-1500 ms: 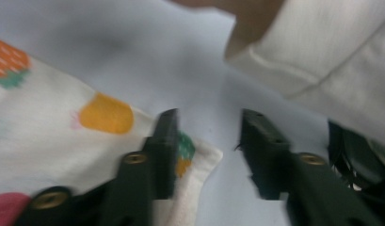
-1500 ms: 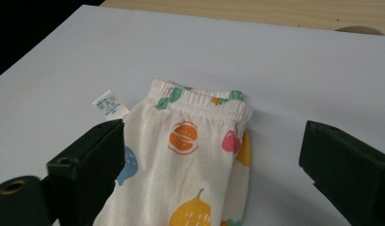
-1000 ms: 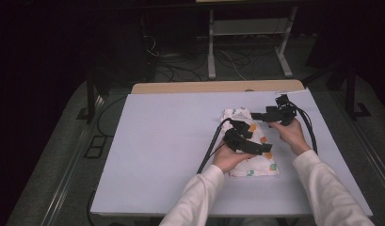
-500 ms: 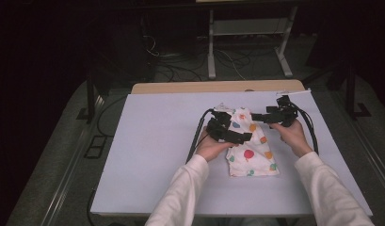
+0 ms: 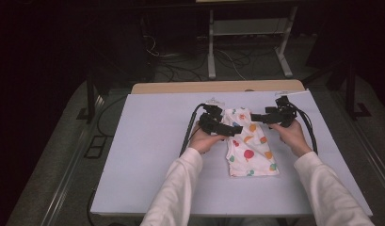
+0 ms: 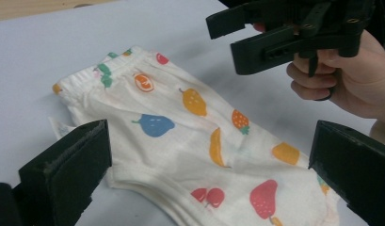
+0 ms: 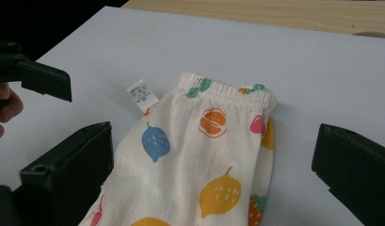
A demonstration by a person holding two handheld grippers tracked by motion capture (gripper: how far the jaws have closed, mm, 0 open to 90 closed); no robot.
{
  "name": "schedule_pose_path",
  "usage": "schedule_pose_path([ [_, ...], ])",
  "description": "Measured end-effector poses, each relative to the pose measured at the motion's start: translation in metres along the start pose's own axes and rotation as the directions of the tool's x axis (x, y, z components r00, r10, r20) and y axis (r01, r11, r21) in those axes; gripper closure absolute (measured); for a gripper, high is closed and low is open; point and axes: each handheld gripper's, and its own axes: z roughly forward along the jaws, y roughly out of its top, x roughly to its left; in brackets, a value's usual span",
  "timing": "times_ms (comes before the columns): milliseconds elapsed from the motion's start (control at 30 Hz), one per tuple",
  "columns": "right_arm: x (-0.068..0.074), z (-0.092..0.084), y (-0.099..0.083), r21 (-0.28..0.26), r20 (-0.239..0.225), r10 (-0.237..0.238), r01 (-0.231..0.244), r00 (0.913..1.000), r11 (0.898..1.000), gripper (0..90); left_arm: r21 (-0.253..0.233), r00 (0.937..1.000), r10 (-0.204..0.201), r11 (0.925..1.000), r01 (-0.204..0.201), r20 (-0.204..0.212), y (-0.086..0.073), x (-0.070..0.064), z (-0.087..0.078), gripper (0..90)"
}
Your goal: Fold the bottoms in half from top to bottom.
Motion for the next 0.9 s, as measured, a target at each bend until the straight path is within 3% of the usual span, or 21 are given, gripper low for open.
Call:
schedule_pose_path([
  [567,-0.007,-0.001,0.002,0.018,-0.002,0.016,-0.016,0.9999,1.0,0.0,0.021,0.9997,-0.012,0.9997,0.012,-0.021,0.01,0.03,0.008,0.0],
  [900,-0.013,0.0,0.005,0.03,0.005,0.029,-0.029,0.9996,0.999,0.0,0.035,0.9996,0.008,0.9994,-0.007,-0.025,0.018,0.043,0.014,0.0],
])
